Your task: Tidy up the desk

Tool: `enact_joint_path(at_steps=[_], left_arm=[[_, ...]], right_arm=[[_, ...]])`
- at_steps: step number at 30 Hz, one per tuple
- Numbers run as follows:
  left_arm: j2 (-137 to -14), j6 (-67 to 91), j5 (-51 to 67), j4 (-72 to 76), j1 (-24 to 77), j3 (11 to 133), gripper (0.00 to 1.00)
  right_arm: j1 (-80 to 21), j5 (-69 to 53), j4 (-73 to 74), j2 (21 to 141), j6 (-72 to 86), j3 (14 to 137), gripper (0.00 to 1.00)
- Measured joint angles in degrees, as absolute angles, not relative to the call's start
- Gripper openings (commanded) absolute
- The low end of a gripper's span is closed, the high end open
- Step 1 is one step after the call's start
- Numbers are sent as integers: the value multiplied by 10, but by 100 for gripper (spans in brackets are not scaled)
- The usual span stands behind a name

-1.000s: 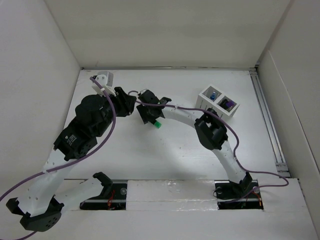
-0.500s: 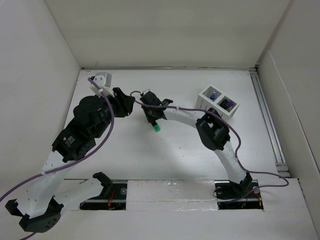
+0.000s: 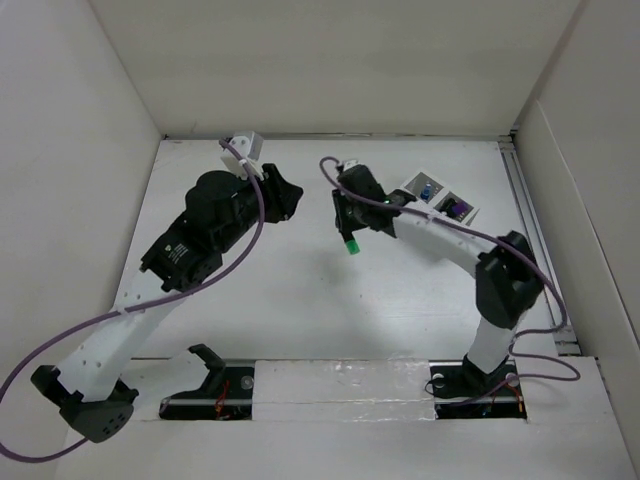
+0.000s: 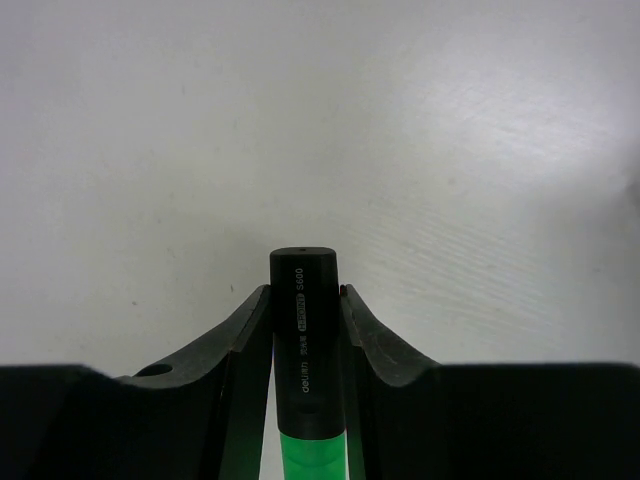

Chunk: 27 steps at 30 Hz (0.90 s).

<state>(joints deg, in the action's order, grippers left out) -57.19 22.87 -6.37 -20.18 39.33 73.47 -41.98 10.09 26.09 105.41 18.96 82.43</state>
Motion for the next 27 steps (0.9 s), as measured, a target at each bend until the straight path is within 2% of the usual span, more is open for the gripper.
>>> enact_joint_path(at_steps=[6, 10, 18, 27], left_arm=[[-618, 233, -16, -159, 393, 731, 33], [-641, 235, 11, -141, 393, 726, 33], [-680, 235, 43, -97, 393, 726, 33], [-725, 227, 46, -74, 393, 731, 33]], right_arm=[[-335, 105, 243, 907, 190, 791, 1], [-262, 104, 235, 857, 187, 762, 0], [-102, 101, 235, 840, 178, 708, 0], [-38, 99, 208, 875, 177, 709, 0]])
